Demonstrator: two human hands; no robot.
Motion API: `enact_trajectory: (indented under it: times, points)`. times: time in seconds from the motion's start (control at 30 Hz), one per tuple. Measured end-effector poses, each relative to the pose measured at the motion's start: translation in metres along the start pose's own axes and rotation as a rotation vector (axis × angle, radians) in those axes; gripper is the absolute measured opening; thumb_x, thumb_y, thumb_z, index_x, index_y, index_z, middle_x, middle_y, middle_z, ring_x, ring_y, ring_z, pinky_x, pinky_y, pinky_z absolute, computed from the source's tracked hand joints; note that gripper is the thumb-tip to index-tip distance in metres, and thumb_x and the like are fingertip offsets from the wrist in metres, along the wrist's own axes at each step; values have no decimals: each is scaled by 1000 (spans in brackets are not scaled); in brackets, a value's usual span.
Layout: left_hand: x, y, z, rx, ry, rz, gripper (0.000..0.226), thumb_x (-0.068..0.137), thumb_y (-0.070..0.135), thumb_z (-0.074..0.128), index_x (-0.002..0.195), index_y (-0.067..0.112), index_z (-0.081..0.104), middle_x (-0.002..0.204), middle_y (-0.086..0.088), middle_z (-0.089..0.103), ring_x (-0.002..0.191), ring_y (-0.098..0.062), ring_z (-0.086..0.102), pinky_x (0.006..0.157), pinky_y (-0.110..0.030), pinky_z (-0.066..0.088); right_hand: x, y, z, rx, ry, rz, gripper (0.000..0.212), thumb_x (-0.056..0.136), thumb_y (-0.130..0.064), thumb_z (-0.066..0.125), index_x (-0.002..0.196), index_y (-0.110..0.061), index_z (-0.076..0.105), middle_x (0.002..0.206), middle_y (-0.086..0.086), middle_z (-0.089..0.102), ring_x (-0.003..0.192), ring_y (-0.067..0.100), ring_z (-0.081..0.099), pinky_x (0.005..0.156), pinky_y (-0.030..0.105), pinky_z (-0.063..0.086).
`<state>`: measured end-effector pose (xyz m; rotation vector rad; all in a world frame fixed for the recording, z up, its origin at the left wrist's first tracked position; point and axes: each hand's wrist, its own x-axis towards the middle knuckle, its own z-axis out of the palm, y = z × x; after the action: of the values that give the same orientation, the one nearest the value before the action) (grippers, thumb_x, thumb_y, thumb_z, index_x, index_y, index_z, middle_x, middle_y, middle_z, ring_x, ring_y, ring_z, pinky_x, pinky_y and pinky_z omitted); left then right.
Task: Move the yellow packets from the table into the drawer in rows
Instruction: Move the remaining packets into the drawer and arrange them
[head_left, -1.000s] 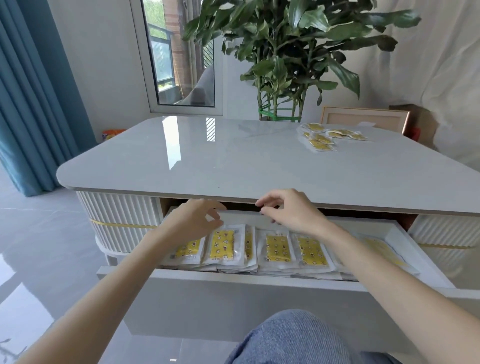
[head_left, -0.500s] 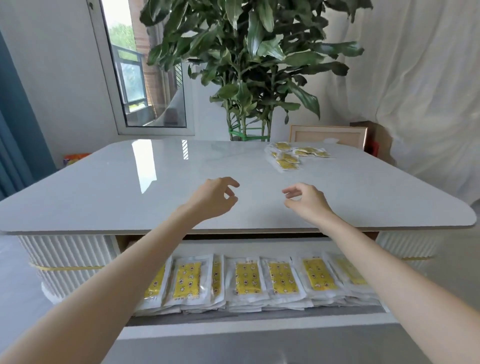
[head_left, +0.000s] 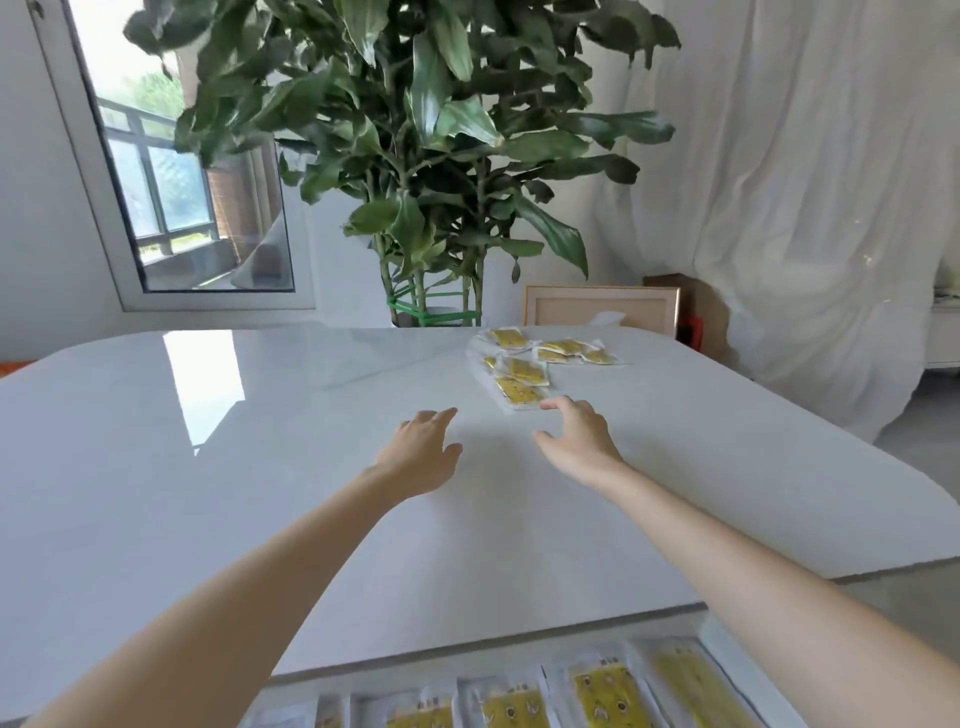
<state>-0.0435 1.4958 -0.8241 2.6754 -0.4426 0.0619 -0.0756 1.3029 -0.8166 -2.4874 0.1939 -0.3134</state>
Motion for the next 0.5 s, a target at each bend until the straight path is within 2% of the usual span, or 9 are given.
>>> enact_trajectory:
  times: [0.13, 0.23, 0.3, 0.4, 0.5]
  points:
    - [47, -10, 18, -11, 19, -5, 55, 98, 25, 39, 150, 21, 21, 154, -6, 26, 140, -27, 27, 110, -38, 32, 39, 6, 20, -62, -24, -68, 56, 93, -32, 54, 144, -22, 34, 148, 1, 31, 139, 23, 21, 105, 36, 32]
    - [77, -17, 29, -38, 59, -2, 56, 98, 24, 39, 151, 20, 20, 156, -6, 23, 142, -26, 26, 113, -34, 26, 69, 9, 35, -172, 4, -147, 68, 89, -41, 58, 147, -21, 30, 153, 2, 28, 142, 24, 18, 115, 35, 22]
    - [95, -22, 35, -71, 98, 5, 56, 97, 24, 40, 150, 20, 22, 156, -7, 23, 142, -26, 26, 114, -33, 24, 89, 10, 44, -227, 27, -173, 73, 88, -47, 58, 149, -22, 27, 156, 3, 24, 145, 24, 15, 119, 39, 16]
    - [115, -26, 40, -87, 157, 32, 55, 96, 22, 42, 149, 20, 25, 156, -6, 22, 141, -26, 28, 114, -32, 24, 118, 9, 57, -267, 52, -179, 75, 87, -48, 56, 150, -21, 26, 158, 3, 22, 147, 22, 12, 118, 42, 11]
    - [128, -28, 40, -109, 191, 60, 54, 97, 19, 41, 149, 20, 27, 156, -5, 24, 141, -25, 28, 114, -31, 23, 139, 9, 65, -291, 17, -134, 69, 88, -47, 49, 150, -24, 26, 157, 3, 24, 146, 24, 14, 115, 42, 15]
